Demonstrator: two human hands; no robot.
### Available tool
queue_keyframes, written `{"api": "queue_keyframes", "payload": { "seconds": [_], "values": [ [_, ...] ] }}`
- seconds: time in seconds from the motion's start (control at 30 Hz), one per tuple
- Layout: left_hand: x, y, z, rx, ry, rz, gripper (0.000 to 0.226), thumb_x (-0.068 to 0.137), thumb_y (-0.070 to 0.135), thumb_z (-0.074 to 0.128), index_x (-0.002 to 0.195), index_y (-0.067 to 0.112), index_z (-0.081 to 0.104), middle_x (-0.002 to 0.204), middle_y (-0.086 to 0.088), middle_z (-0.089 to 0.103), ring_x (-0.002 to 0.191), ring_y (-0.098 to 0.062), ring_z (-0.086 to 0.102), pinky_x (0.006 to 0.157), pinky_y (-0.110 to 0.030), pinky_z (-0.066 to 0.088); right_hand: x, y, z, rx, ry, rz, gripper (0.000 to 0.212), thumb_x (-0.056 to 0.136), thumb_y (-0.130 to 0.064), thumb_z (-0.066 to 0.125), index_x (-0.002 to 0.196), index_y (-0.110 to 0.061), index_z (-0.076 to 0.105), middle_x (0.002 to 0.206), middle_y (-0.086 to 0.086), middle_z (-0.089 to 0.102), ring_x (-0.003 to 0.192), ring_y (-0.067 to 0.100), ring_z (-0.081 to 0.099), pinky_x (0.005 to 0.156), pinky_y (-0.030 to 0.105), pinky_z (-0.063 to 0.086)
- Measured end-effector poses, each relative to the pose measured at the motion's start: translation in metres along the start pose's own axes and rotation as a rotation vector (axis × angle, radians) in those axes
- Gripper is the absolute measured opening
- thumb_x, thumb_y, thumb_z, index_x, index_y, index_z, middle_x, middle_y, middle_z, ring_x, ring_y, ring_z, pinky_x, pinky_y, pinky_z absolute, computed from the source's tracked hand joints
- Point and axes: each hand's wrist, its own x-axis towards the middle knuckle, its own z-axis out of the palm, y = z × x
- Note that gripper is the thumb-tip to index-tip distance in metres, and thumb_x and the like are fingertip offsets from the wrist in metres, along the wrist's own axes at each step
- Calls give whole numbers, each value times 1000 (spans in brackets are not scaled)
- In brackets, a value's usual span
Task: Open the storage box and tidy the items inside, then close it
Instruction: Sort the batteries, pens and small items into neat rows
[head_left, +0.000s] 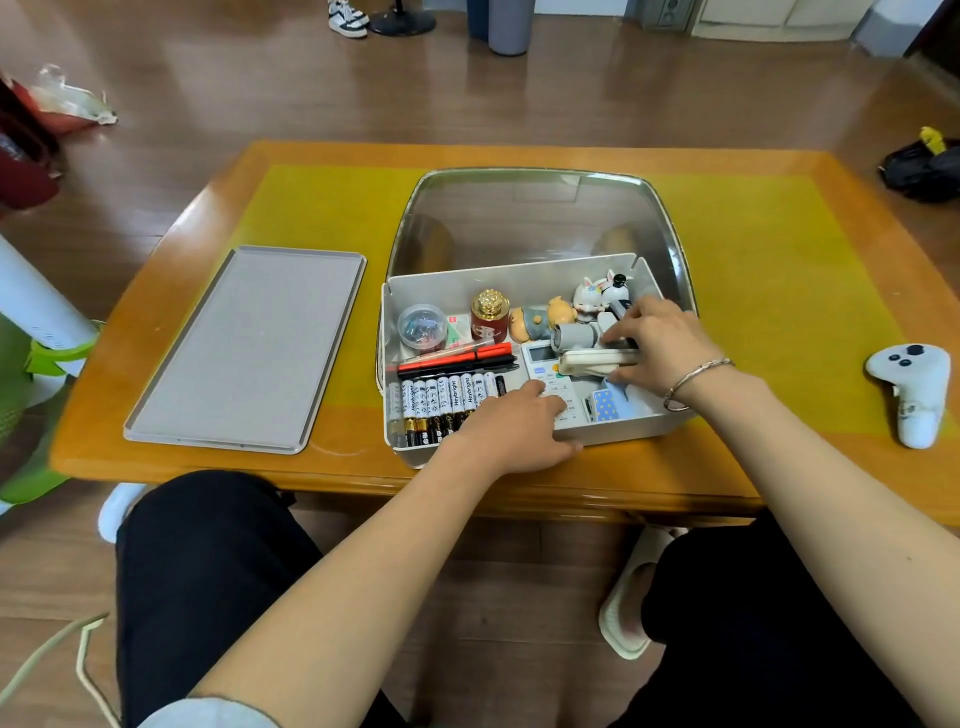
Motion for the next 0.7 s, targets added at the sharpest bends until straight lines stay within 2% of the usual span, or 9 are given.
{"api": "queue_keyframes", "payload": {
  "seconds": [0.17, 0.37, 0.43, 0.53, 0.63, 0.7],
  "values": [
    [0, 0, 0, 4, 8, 5, 69, 87, 63, 47, 143, 23, 40, 152, -9, 30, 132, -30, 40, 103, -46, 35, 7, -8, -2, -122, -10, -71, 30, 71, -36, 75, 100, -28, 71, 101, 3, 55, 99, 24, 52, 79, 33, 38],
    [0, -2, 2, -9, 24, -2, 77, 83, 71, 45, 143, 23, 40, 153, -7, 29, 136, -27, 35, 106, -45, 31, 3, -9, -7, -85, 8, -103, 20, 77, -40, 72, 95, -32, 71, 85, 0, 61, 96, 21, 52, 78, 32, 31],
    [1, -2, 2, -21, 12, -2, 80, 82, 74, 43, 143, 22, 39, 155, -7, 28, 138, -27, 32, 108, -46, 29, 0, -7, -8, -27, 40, -98, 21, 78, -39, 71, 96, -29, 70, 74, -7, 51, 91, 21, 52, 77, 32, 29],
    [0, -3, 1, -57, -18, -21, 88, 79, 82, 35, 144, 22, 39, 155, -7, 26, 140, -27, 28, 109, -47, 26, -2, -6, -9, 134, 97, -102, 22, 76, -35, 75, 95, -24, 71, 65, -20, 33, 71, 15, 44, 74, 29, 30],
    [-1, -2, -1, -151, -9, -54, 93, 78, 85, 22, 140, 19, 46, 153, -7, 32, 139, -26, 29, 108, -49, 25, 0, -8, -10, 316, 142, -94, 22, 73, -29, 79, 92, -21, 73, 63, -25, 39, 57, -2, 40, 69, 22, 30],
    [-3, -2, -3, -262, 84, -17, 86, 85, 78, 19, 131, 15, 54, 144, -9, 44, 132, -26, 38, 106, -47, 32, 1, -9, -12, 413, 181, -85, 19, 73, -25, 79, 90, -20, 74, 63, -26, 45, 57, -7, 42, 59, 16, 28]
  ]
}}
